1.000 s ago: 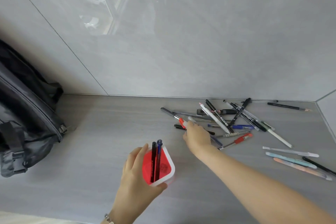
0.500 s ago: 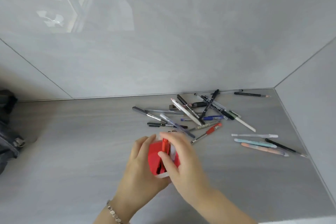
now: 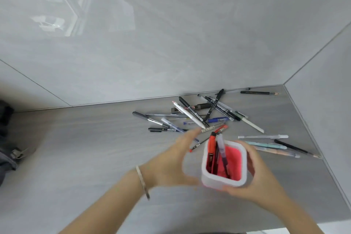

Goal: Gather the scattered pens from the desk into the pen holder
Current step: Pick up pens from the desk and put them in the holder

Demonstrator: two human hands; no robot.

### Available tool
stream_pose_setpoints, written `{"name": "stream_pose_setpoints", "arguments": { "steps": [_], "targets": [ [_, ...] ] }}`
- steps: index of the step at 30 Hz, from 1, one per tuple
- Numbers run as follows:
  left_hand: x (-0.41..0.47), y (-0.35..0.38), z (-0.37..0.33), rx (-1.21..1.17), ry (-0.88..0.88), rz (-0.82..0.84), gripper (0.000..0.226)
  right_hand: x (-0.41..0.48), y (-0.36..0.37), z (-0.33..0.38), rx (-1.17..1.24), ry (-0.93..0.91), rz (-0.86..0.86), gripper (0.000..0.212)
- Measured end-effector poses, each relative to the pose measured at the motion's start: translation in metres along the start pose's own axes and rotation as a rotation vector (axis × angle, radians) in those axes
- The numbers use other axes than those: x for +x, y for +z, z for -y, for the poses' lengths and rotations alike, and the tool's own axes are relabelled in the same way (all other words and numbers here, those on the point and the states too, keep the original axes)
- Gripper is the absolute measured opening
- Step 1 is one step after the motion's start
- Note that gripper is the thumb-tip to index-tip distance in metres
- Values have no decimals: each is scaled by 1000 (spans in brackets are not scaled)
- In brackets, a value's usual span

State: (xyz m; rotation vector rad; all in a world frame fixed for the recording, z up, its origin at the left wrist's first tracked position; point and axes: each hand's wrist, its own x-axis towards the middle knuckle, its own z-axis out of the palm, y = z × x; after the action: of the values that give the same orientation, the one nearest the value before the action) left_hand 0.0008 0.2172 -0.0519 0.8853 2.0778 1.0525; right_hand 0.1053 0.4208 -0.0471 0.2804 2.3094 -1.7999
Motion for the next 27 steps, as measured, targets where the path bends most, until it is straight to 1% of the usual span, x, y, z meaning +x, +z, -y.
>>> {"name": "stream_pose_setpoints", "arguments": {
  "steps": [1,3,4,5,6,8,9,10,11,12,13,17,19,21,23,24,25,26,27],
  "targets": [
    [8,-13,13,94,-49,-5,91,-1,-4,-4,-20,5,-68,93],
    [27,-34,42,353,-161,-131,70,-1,-9,-12,-32,12,-181,90],
    [35,-41,54,483,-221,-189,63,-1,-10,-16,-19,9,-212,90],
    [43,-44,66,596,-261,-204,58,-1,-11,-19,0,1,-232,90],
    [49,-45,73,681,-267,-172,55,0,-11,-22,18,-4,-244,91],
    [57,-43,81,835,-236,-49,49,2,-9,-25,41,0,-241,93],
    [57,-40,83,924,-169,-28,45,2,-8,-26,42,10,-231,94],
    [55,-38,85,1017,-93,-46,39,2,-7,-27,37,22,-223,96],
    [54,-34,89,1084,-60,-73,34,2,-6,-27,31,32,-216,98],
    [51,-31,94,1155,-61,-79,33,1,-5,-27,28,41,-210,100],
    [47,-28,99,1168,-73,-77,33,0,-4,-27,28,51,-211,102],
    [22,-20,118,1116,-155,-173,37,0,1,-29,23,83,-197,100],
    [10,-20,123,1100,-168,-197,40,0,4,-31,18,86,-169,98],
    [-2,-22,115,998,-218,-239,36,2,7,-27,12,79,-153,94],
    [-13,-27,95,731,-353,-380,21,4,12,-22,13,77,-165,90],
    [-20,-30,82,565,-450,-395,11,6,15,-19,11,72,-165,90],
    [-29,-33,67,376,-493,-371,3,7,19,-14,7,65,-162,90],
    [-39,-36,52,216,-447,-380,9,9,21,-12,3,67,-166,90],
    [-49,-40,36,128,-373,-399,18,11,25,-10,-5,68,-164,88]
  ]
}}
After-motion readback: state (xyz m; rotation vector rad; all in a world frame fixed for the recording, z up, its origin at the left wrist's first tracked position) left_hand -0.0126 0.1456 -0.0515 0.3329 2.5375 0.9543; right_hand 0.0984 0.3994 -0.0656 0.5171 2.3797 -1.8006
